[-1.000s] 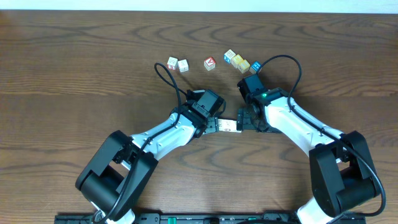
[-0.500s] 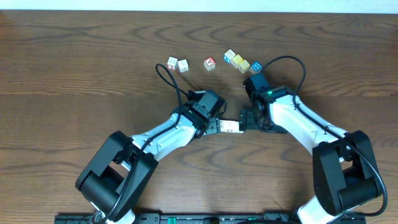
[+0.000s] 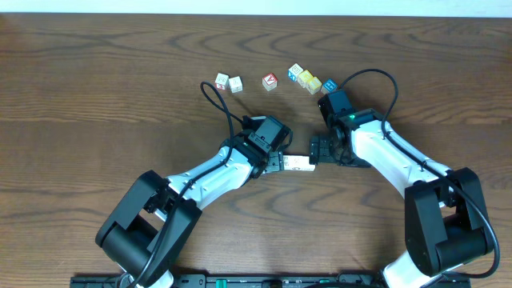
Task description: Lift 3 blocks
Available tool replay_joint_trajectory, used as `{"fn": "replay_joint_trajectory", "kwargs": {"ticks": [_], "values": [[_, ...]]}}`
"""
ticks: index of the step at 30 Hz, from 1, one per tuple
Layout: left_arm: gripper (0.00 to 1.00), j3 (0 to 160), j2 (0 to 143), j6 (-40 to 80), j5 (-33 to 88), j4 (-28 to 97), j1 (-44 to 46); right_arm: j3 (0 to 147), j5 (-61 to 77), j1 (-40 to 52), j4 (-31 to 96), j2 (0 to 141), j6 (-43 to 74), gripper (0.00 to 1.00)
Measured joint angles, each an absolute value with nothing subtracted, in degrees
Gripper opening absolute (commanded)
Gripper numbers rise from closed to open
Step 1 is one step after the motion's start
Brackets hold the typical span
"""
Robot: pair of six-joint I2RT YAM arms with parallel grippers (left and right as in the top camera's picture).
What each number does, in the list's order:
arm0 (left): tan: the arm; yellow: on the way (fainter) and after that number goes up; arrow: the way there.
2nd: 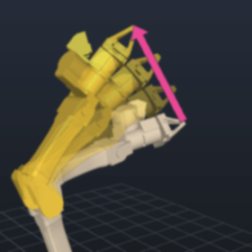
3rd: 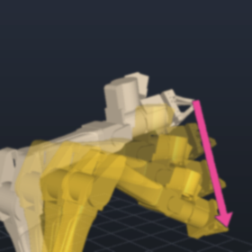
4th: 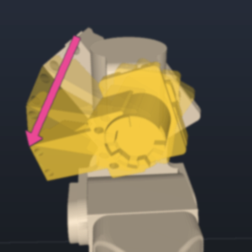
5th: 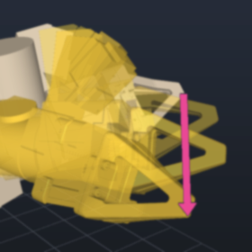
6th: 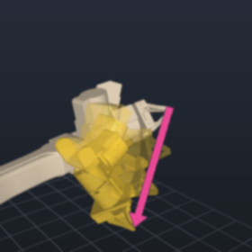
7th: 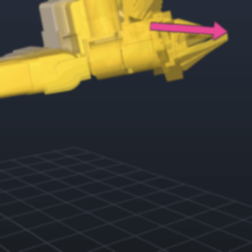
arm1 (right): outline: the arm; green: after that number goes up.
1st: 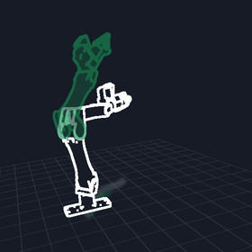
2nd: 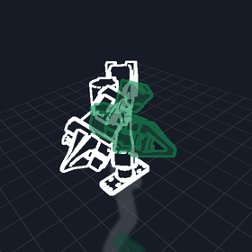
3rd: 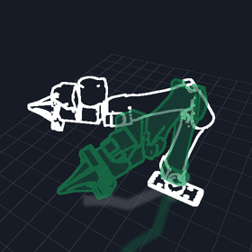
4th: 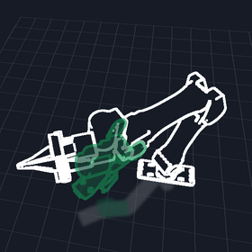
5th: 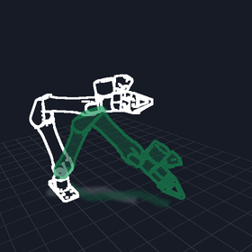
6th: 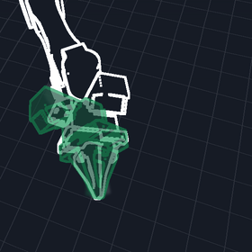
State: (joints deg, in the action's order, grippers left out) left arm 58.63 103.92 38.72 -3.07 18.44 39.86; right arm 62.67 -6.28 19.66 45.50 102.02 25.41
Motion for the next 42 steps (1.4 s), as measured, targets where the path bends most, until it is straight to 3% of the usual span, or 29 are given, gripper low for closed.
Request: {"fn": "replay_joint_trajectory", "kwargs": {"ticks": [12,22,33,42], "values": [[0.75,58.7,99.3,38.7,-5.3,21.9,38.6,68.7,-6.9,16.7,50.8,102.0,25.2,0.99],[0.75,58.9,91.0,38.7,-6.0,28.7,36.8,77.3,-7.1,12.1,66.1,101.0,25.5,0.99],[0.75,59.0,74.7,38.7,-6.4,42.9,27.2,77.0,-6.2,14.7,76.6,80.3,26.6,0.99],[0.75,59.0,73.1,38.7,-6.4,44.0,25.7,76.7,-4.2,20.0,80.9,65.9,26.6,0.99]]}}
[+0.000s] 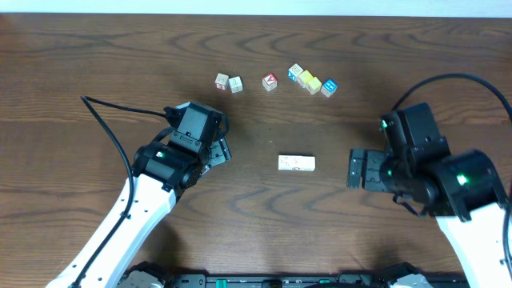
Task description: Lift 3 blocks
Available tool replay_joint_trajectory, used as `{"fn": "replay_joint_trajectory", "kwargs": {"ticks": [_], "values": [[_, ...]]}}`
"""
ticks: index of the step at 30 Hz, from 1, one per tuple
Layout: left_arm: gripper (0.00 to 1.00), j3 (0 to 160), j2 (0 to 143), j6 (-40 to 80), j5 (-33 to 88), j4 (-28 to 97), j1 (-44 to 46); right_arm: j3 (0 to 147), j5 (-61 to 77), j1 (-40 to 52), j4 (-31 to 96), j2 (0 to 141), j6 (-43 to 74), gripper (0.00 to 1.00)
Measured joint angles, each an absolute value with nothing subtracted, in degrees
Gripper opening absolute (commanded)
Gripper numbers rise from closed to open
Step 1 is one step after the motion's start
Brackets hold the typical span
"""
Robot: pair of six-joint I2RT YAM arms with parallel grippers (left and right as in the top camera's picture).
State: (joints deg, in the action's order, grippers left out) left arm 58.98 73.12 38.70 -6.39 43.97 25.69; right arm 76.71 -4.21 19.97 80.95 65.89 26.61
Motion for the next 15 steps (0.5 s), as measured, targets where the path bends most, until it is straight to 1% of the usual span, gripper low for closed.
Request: {"fn": "replay_joint_trajectory", "kwargs": {"ticks": [15], "values": [[0.75,59.0,73.1,38.7,-6.4,44.0,25.7,76.3,-2.7,20.4,81.0,64.0,26.7,0.99]]}}
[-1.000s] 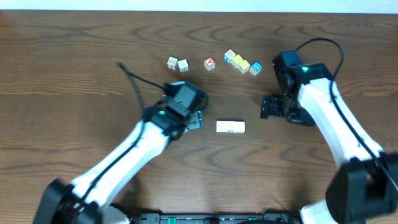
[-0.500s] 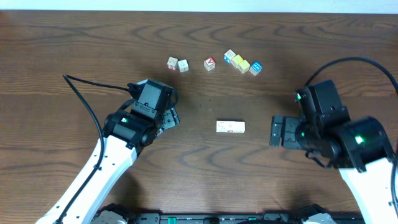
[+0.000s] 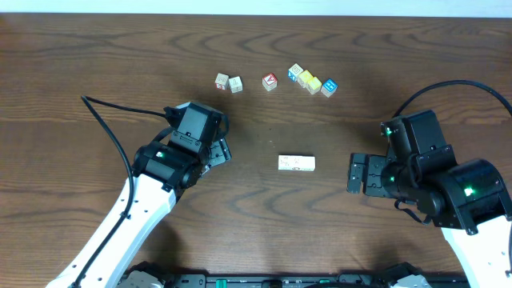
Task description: Lift 3 blocks
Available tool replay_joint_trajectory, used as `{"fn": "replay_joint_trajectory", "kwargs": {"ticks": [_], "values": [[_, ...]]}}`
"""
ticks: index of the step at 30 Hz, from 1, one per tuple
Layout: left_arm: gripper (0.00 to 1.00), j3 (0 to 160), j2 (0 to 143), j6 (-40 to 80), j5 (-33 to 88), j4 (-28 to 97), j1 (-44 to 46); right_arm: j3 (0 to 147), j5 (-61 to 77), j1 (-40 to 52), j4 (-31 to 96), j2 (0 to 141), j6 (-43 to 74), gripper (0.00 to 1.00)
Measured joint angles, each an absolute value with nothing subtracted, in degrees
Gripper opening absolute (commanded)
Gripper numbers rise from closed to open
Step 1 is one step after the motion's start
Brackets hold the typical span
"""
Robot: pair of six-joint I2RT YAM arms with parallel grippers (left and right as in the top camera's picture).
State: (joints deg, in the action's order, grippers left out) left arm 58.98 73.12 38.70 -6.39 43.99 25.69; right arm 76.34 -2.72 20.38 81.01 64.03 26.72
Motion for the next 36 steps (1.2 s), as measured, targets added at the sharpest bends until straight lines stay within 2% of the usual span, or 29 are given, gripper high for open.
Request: {"fn": "replay_joint_trajectory", "kwargs": {"ticks": [22,29,36], "values": [[0.75,59.0,73.1,38.7,-6.4,44.0,25.7,76.3,-3.6,20.3,80.7,64.0,26.7,0.99],[0.76,59.0,73.1,38.7,-6.4,44.0,25.7,73.5,-4.7,16.3,68.1,59.0,23.2,0.99],[0.76,59.0,73.1,38.7,-6.4,44.1,25.7,59.0,-2.3,8.7,53.2,44.7,18.7,0.99]]}}
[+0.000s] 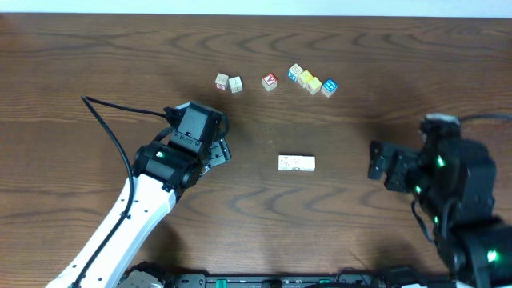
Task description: Lift 3 blocks
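A short cream row of blocks (296, 163) lies flat at the table's middle, with nothing touching it. Several loose small blocks sit in a line at the back, among them a red-faced one (270, 81) and a blue one (329, 86). My left gripper (219, 151) hangs well to the left of the row. On the other side my right gripper (378, 162) is about as far to the right. From this overhead view the state of both pairs of jaws is unclear.
The left arm's black cable (112, 136) loops over the table at the left. A pair of pale blocks (228, 82) lies at the back, above the left gripper. The right arm's bulk (456, 192) fills the lower right corner.
My right gripper has moved further right, away from the cream row, and its arm now looks larger in the frame. The left arm and the row have not moved.
At first both grippers stood against the two ends of the cream row in the table's middle. Later both were drawn back to either side, with the row lying alone in the same place. After that only the right arm shifted further out.
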Available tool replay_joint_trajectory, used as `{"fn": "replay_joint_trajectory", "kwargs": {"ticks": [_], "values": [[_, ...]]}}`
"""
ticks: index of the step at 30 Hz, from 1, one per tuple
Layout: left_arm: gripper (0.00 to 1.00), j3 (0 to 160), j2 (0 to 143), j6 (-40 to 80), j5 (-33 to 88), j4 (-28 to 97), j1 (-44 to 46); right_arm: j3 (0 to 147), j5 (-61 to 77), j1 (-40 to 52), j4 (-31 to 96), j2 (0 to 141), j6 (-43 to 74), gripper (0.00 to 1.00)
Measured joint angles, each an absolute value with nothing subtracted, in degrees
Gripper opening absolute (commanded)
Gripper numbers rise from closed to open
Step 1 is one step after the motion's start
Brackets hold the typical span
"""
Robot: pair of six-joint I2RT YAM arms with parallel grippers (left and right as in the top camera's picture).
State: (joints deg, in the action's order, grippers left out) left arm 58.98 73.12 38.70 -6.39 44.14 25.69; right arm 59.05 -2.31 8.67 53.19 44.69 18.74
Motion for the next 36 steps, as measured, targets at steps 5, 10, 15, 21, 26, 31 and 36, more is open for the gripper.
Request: {"fn": "replay_joint_trajectory", "kwargs": {"ticks": [5,10,15,21,26,31,36], "values": [[0.76,59.0,73.1,38.7,-6.4,44.1,25.7,46.2,-1.7,4.4,45.5,33.8,18.0,0.99],[0.76,59.0,73.1,38.7,-6.4,44.2,25.7,34.7,-1.1,3.2,37.5,23.1,17.3,0.99],[0.75,59.0,73.1,38.7,-6.4,44.1,25.7,26.4,-0.8,3.2,29.2,15.4,16.8,0.99],[0.75,59.0,73.1,38.7,-6.4,44.2,25.7,19.3,0.1,3.2,20.8,9.0,16.4,0.99],[0.75,59.0,73.1,38.7,-6.4,44.2,25.7,15.0,1.0,3.6,16.5,4.6,16.2,0.99],[0.75,59.0,73.1,38.7,-6.4,44.2,25.7,12.1,1.6,3.9,16.1,1.0,15.2,0.99],[0.75,59.0,73.1,38.7,-6.4,44.2,25.7,11.4,1.6,3.9,15.8,0.9,13.5,0.99]]}}
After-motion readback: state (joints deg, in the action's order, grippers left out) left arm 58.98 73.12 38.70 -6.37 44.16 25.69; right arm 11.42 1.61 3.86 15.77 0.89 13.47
